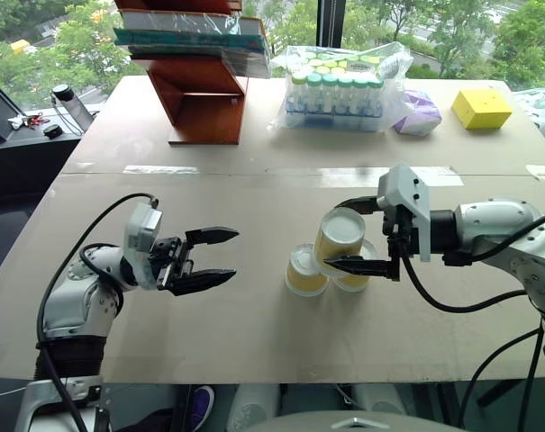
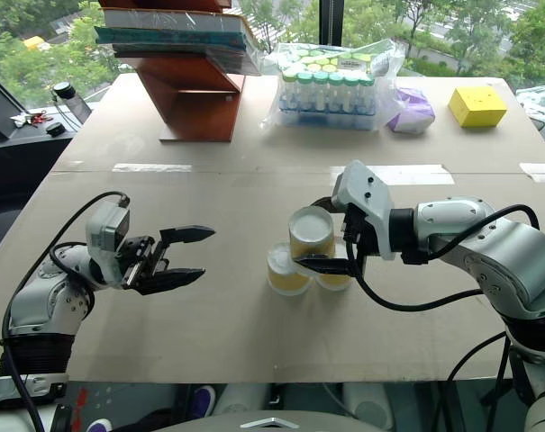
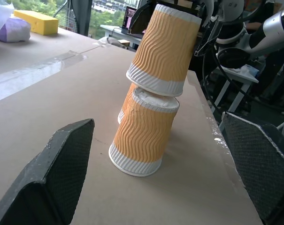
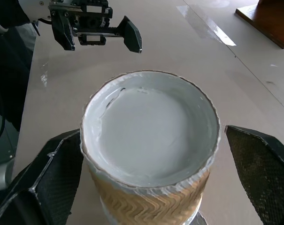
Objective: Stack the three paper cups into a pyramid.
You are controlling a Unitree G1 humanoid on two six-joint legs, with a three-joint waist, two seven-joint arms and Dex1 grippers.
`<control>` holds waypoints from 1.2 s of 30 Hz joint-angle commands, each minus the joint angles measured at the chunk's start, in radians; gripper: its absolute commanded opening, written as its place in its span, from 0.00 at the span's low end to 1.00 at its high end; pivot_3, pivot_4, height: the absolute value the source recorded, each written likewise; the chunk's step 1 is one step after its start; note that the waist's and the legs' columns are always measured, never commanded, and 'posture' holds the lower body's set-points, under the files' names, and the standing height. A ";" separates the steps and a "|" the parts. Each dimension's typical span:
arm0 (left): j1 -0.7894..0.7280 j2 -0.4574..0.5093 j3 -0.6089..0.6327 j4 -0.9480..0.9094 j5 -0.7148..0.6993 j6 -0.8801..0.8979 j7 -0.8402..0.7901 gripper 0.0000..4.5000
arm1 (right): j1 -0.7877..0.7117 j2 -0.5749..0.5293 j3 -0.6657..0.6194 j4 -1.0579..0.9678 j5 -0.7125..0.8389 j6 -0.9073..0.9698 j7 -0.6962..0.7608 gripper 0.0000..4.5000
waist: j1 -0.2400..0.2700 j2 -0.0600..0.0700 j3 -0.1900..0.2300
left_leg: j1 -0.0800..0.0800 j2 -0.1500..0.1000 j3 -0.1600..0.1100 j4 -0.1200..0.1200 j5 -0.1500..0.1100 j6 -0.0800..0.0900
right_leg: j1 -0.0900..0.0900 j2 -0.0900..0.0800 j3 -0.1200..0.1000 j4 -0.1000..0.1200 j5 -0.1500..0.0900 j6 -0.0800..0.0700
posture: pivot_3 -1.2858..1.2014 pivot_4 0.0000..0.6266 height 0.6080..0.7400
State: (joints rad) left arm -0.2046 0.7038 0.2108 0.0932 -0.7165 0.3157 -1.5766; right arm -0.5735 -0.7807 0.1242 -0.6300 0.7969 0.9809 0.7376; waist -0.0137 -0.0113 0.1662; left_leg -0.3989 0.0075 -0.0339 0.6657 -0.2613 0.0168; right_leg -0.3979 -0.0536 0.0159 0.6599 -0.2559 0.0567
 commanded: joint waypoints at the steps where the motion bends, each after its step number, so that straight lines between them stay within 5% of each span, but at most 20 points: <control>1: -0.010 0.005 0.067 -0.017 -0.050 -0.027 -0.020 1.00 | -0.001 -0.009 -0.092 -0.045 0.039 -0.026 0.008 0.98 | 0.000 0.000 0.000 | 0.000 0.000 0.000 0.000 0.000 0.000 | 0.000 0.000 0.000 0.000 0.000 0.000 | 0.52 0.24 1.00; 12: -0.031 0.064 0.083 -0.039 -0.184 0.054 -0.038 1.00 | 0.204 -0.060 -0.443 -0.107 0.183 -0.122 0.032 0.98 | 0.004 -0.001 0.000 | 0.000 0.000 0.000 0.000 0.000 0.000 | 0.000 0.000 0.000 -0.001 0.000 0.000 | 0.52 0.24 1.00; 17: -0.020 0.038 0.072 -0.042 -0.131 0.051 0.012 1.00 | 0.444 -0.052 -0.624 -0.126 0.133 -0.220 0.068 0.98 | 0.005 -0.001 0.000 | -0.001 0.000 0.000 -0.001 0.000 0.000 | 0.000 0.000 0.000 -0.001 0.000 0.000 | 0.52 0.24 1.00; 24: 0.052 0.036 0.056 -0.003 -0.002 0.059 0.185 1.00 | 0.987 0.040 -0.869 -0.061 -0.118 -0.483 0.279 0.98 | 0.005 -0.001 0.000 | 0.001 0.000 0.000 -0.001 0.000 0.000 | 0.001 0.001 0.000 -0.001 0.000 0.001 | 0.52 0.24 1.00; 30: 0.179 0.011 0.071 -0.005 0.077 -0.001 0.282 1.00 | 1.229 0.157 -0.902 0.059 -0.250 -0.690 0.338 0.98 | -0.003 -0.002 -0.001 | 0.003 0.001 0.003 -0.002 0.000 0.000 | 0.002 0.001 0.004 -0.001 -0.001 0.001 | 0.52 0.24 1.00; 36: 0.279 0.007 0.072 -0.031 0.116 -0.003 0.349 1.00 | 1.261 0.185 -0.877 0.135 -0.288 -0.778 0.331 0.98 | 0.002 -0.002 -0.002 | 0.005 0.002 0.004 -0.002 0.000 0.000 | 0.003 -0.001 0.004 -0.001 -0.003 -0.003 | 0.52 0.24 1.00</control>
State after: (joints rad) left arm 0.0633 0.7022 0.2660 0.0954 -0.6106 0.3184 -1.2396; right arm 0.6960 -0.5867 -0.7482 -0.4955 0.5115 0.2338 1.0696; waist -0.0112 -0.0135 0.1647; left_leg -0.3938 0.0097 -0.0299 0.6637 -0.2615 0.0169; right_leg -0.3953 -0.0560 0.0204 0.6585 -0.2588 0.0539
